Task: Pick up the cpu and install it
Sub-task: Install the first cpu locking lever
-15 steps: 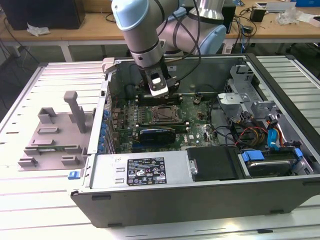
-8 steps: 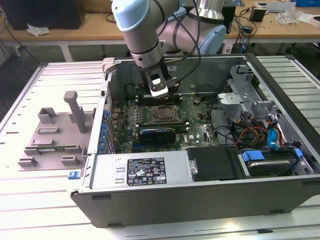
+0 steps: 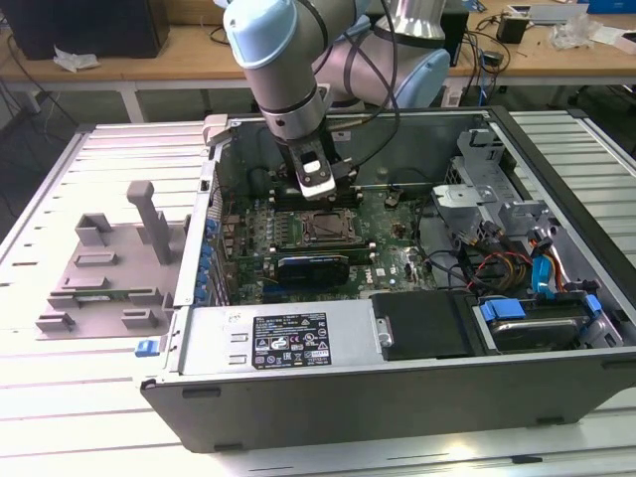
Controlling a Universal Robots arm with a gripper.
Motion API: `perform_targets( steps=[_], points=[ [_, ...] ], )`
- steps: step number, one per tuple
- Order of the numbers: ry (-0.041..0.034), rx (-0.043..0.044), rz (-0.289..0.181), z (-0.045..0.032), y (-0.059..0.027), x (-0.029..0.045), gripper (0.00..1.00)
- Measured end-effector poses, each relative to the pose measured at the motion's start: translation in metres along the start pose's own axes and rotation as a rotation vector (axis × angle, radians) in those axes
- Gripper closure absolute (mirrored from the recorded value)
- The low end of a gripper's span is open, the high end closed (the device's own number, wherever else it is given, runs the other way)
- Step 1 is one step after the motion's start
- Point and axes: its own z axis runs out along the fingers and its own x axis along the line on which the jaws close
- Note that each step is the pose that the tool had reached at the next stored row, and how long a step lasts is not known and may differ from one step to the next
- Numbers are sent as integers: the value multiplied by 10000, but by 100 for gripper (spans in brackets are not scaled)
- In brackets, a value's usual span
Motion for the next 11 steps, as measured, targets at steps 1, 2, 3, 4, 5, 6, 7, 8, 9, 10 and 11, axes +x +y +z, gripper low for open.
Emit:
perform_targets(
  steps=[1,2,3,4,5,6,7,8,9,10,11],
  points=[
    [1,1,-1,2,-3,-2,89],
    [1,0,0,6,-5,-8,89],
    [2,1,0,7,-4,-13,89],
    [2,3,0,9,-4,-20,89],
    [1,0,-1,16,-1,-36,89],
    [1,0,0,24,2,-55,89],
    [1,1,1,27,4,-65,89],
    [2,2,0,31,5,-72,89],
    [2,-2,1,37,8,-84,89],
    [8,-19,6,39,8,-89,89],
    [16,-74,19,41,9,-90,89]
  ],
)
